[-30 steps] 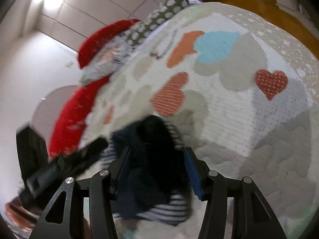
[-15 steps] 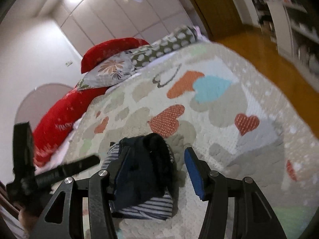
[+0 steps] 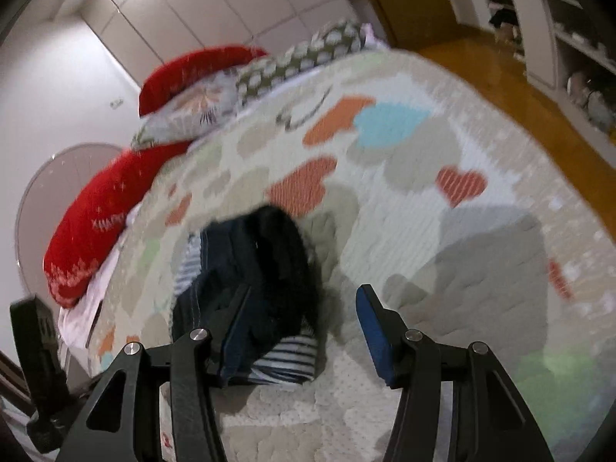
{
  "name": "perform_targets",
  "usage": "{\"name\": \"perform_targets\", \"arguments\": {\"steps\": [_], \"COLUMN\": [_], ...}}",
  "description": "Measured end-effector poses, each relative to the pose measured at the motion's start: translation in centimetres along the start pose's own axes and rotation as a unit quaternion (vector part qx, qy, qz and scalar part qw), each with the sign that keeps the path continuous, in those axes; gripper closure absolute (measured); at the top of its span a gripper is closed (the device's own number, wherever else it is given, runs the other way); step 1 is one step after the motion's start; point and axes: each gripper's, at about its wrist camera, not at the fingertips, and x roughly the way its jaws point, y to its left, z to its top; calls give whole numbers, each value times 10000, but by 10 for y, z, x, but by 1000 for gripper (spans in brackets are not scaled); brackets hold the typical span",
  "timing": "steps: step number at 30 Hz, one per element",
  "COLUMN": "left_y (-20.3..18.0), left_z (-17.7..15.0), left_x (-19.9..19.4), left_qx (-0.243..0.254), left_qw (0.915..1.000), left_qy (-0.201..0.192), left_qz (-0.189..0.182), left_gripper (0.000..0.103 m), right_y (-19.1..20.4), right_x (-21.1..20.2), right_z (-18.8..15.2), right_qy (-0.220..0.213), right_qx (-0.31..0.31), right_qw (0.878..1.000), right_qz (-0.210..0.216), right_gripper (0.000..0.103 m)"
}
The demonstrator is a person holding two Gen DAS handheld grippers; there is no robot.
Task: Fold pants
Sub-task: 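Fold the held leg over the striped bundle with the right gripper, then open the right gripper and move both grippers back from the folded pants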
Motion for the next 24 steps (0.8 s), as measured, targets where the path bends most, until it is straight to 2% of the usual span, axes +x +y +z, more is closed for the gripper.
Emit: {"name": "perform_targets", "arguments": {"steps": [3, 6, 8, 11, 13, 18, 24], "left_y": [-3, -10, -15, -21, -24, -33, -33], "left_z": [-11, -16, -17, -19, -20, -24, -26], "left_x": [-22, -40, -50, -65, -70, -68, -59], "left_qx": [80, 259, 353, 458, 553, 760, 727], "left_qw": [9980, 9925, 9887, 9846, 9839, 9839, 9874], "left_qy": [-416, -777, -993, -1235, -1270, -1155, -907], "left_qz": [469, 911, 1067, 1152, 1128, 1136, 1075], "left_gripper": [24, 24, 18, 18, 17, 17, 17], "right_y": [-1, -6, -9, -10, -4, 8, 8], "right_x": [-8, -6, -4, 3, 3, 8, 10], "right_z": [-5, -20, -30, -48, -57, -68, -70], "right_qy": [-140, -56, 67, 263, 208, 194, 184], "right_qx": [0, -9, 10, -104, -343, -708, -775], "right_qw": [9998, 9991, 9987, 9969, 9951, 9912, 9909], "right_qz": [-174, -428, -497, -728, -901, -1099, -1088], "right_gripper": [44, 44, 44, 43, 41, 26, 23]}}
